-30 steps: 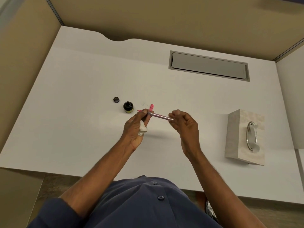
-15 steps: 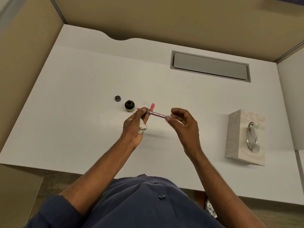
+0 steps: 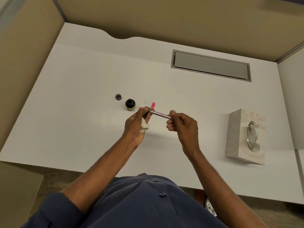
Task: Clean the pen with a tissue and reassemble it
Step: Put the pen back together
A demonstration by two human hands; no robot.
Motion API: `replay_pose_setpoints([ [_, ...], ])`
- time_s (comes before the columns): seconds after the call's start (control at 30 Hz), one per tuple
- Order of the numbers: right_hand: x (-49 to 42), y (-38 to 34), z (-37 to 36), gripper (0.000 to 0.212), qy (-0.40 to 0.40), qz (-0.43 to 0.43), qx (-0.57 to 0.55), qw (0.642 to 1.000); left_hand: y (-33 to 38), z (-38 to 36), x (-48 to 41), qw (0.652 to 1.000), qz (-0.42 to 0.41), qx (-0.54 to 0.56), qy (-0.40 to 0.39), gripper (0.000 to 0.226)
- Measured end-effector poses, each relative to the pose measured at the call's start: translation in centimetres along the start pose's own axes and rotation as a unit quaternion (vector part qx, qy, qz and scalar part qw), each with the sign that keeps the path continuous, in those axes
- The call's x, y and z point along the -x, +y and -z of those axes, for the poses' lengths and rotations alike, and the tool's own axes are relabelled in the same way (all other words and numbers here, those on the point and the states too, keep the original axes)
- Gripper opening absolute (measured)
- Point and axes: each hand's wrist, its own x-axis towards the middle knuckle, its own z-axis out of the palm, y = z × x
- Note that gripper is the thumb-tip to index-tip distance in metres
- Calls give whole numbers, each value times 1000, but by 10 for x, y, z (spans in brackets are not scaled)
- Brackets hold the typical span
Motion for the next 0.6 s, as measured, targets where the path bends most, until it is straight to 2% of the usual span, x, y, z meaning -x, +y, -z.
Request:
replay_pose_setpoints([
  [0.1, -3, 2, -2, 46, 5, -30, 13, 999, -2, -2, 0, 1000, -1, -7, -5, 24],
  [0.13, -3, 2, -2, 46, -2, -28, 13, 1000, -1, -1, -1, 1000, -2, -5, -2, 26],
  [0.23, -1, 3, 1, 24, -34, 20, 50, 998, -1, 3, -5, 1000, -3, -5, 17, 30],
  [0.3, 0, 5, 4, 24, -53, 56, 81, 994, 0, 5, -6, 1000, -2, -4, 22, 27],
  [0.4, -2, 4, 4, 13, -47, 42, 64, 996, 0, 8, -9, 1000, -3, -16, 12, 20],
  [0.5, -6, 5, 3, 17, -49, -4, 35, 998, -1, 6, -12, 999, -18, -28, -3, 20],
  [0.6, -6, 8, 3, 27, -56, 0, 86, 995, -1, 4, -14, 998, -43, -34, -7, 18],
])
